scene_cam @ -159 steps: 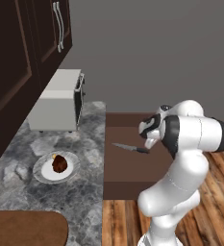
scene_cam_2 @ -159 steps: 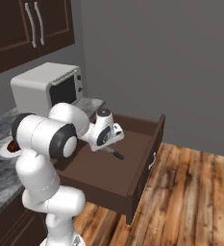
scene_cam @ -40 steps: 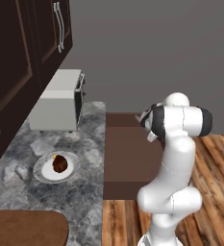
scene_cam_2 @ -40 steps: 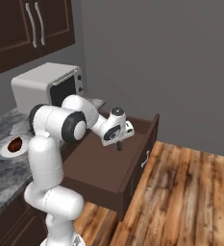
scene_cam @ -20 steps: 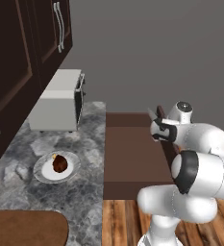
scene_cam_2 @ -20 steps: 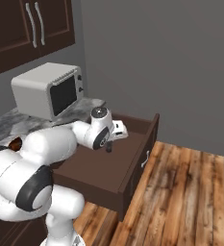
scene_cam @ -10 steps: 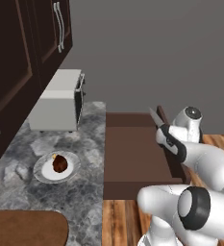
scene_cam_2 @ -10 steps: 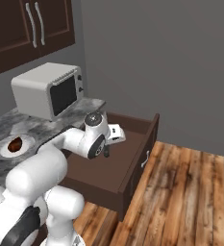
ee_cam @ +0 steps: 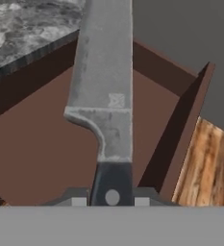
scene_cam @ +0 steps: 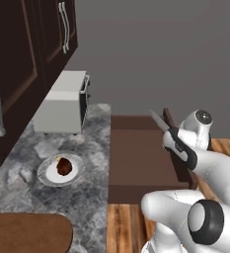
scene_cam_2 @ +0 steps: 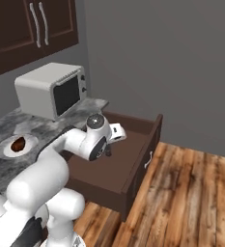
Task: Pick up the knife from the drawer and place it on the cutting board. Then place the meat from the plate to the cutting board.
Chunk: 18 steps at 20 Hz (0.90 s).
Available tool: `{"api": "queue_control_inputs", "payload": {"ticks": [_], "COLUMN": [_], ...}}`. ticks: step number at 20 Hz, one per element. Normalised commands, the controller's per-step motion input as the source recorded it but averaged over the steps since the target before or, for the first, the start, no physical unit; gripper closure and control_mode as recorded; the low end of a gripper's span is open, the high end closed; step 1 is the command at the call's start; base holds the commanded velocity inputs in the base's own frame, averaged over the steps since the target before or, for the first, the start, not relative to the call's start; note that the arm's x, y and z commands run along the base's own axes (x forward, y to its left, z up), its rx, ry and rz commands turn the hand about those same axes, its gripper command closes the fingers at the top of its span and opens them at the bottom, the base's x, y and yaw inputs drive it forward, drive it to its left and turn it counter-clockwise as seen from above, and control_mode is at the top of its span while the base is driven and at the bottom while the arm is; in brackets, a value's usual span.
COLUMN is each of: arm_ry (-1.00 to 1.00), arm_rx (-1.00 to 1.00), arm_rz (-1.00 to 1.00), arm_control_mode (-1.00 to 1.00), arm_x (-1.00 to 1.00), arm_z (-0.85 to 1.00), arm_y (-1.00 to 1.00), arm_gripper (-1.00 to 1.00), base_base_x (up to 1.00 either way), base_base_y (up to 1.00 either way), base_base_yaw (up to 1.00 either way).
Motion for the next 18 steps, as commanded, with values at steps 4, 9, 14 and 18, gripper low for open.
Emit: {"api": "queue_control_inputs", "payload": {"ticks": [4,9,14,18], "arm_ry": [0.00,0.00,0.00,0.00], "arm_rx": [0.00,0.00,0.00,0.00], "arm_rz": [0.00,0.00,0.00,0.00], "arm_control_mode": [1.00,1.00,1.00,1.00], "arm_x": [0.00,0.00,0.00,0.00], "arm_z": [0.00,0.00,0.00,0.00], "arm_y": [0.00,0.00,0.00,0.00], "arm_gripper": [1.00,1.00,1.00,1.00], "base_base_x": [-0.28,-0.06,0.00,0.00], "base_base_y": [0.15,0.00,-0.14,-0.06], "base_base_yaw": [0.22,0.54,0.65,0.68]}}
